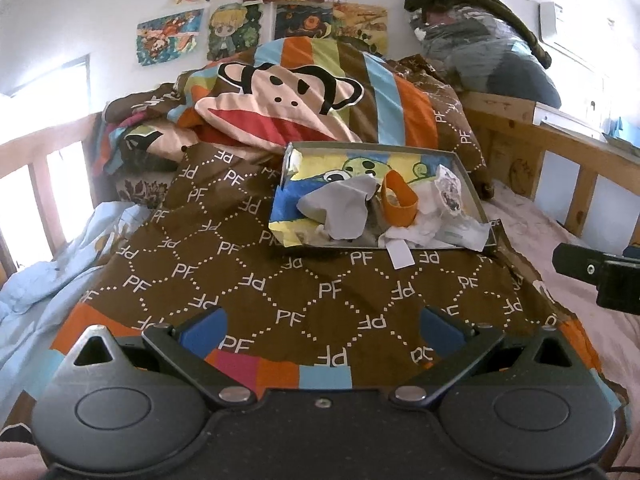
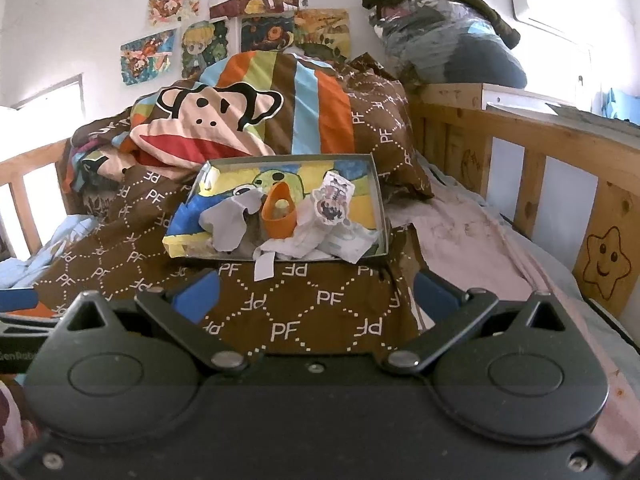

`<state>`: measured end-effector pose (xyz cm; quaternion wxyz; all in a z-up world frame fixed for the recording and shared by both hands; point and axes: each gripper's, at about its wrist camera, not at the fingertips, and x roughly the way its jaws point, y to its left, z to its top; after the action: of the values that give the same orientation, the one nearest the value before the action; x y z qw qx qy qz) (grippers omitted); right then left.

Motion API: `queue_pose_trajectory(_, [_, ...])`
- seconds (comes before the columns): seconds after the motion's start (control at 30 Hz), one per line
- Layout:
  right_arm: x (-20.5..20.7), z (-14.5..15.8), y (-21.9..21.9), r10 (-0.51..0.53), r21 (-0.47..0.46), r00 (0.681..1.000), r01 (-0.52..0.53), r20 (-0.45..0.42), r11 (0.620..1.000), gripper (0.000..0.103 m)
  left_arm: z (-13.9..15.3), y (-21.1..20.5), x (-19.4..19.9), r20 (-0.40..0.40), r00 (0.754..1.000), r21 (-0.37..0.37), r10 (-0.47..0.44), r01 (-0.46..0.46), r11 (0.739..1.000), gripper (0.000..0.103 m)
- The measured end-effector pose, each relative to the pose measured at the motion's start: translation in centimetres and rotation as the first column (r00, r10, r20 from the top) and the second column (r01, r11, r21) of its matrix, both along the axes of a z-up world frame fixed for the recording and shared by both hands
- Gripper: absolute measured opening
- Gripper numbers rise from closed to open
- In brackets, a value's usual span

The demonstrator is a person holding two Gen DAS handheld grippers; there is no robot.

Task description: Organize soft objects

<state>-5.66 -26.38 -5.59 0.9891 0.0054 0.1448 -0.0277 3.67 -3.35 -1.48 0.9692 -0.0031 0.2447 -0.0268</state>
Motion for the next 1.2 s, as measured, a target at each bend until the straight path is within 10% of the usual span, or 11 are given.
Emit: queue_pose_trajectory(1.2, [1.3,-0.6,-0.3,0.036,-0.044,0.999,-0.038,-0.030,0.998,0.103,0.0,0.4,0.5,-0.008,1.000,-0.025,0.028,-0.028,0.999,0.102])
